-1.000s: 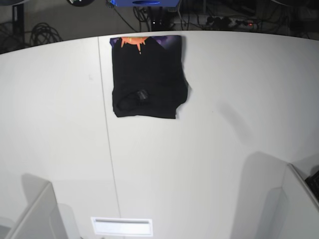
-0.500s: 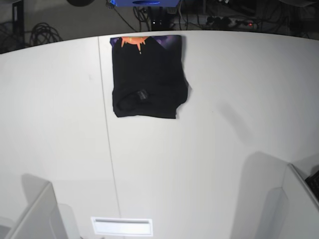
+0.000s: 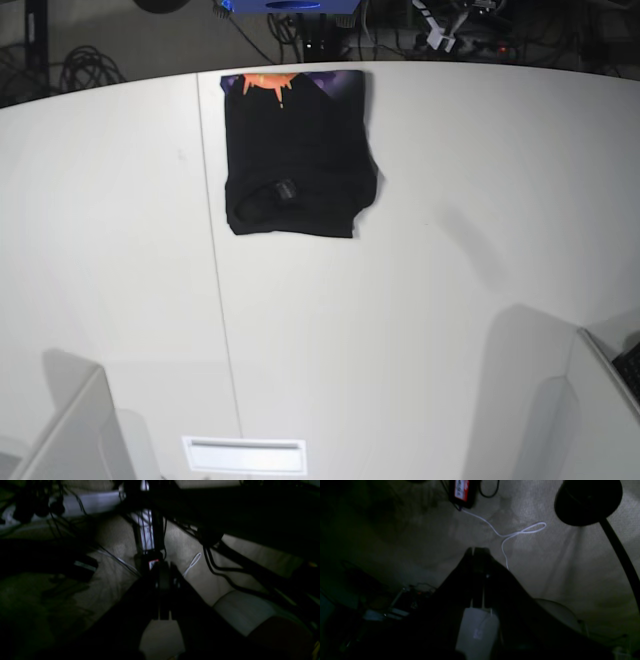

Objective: Fold the T-shirt properly

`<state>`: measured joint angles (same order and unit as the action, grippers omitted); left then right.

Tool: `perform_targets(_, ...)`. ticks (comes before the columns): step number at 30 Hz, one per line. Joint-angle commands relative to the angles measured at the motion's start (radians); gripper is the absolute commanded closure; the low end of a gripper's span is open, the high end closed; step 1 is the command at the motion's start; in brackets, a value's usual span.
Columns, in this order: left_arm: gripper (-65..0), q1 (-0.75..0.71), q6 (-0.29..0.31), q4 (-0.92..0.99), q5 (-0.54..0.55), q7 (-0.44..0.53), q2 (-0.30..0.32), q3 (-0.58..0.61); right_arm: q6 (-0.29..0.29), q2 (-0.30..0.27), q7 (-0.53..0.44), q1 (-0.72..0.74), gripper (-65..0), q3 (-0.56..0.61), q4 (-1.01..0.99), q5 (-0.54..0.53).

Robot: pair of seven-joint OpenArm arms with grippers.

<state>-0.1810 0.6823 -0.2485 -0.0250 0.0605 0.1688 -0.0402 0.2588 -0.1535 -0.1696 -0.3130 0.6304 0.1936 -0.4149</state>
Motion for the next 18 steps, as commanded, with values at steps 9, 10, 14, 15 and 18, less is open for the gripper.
perform_targets(9, 0.0, 0.005, 0.016, 0.004, -0.002, -0.009, 0.005, 0.213, 0.003, 0.028, -0.009, -0.004, 0.0, -0.034, -0.004, -0.019)
perform_targets(10, 0.0, 0.007, 0.016, 0.004, -0.005, -0.009, 0.005, 0.210, 0.003, 0.036, -0.012, -0.004, 0.0, -0.067, -0.004, -0.037)
perform_targets(14, 0.0, 0.010, 0.016, 0.002, 0.001, -0.009, 0.005, 0.210, 0.003, 0.044, -0.097, -0.016, 0.0, -0.194, -0.004, -0.063)
perform_targets(15, 0.0, 0.015, 0.016, 0.002, 0.001, -0.009, 0.005, 0.210, 0.003, 0.044, -0.114, -0.019, 0.0, -0.208, -0.004, -0.063)
perform_targets(18, 0.0, 0.019, 0.016, 0.002, 0.001, -0.009, 0.005, 0.213, 0.003, 0.036, -0.147, -0.019, 0.0, -0.211, -0.004, -0.063)
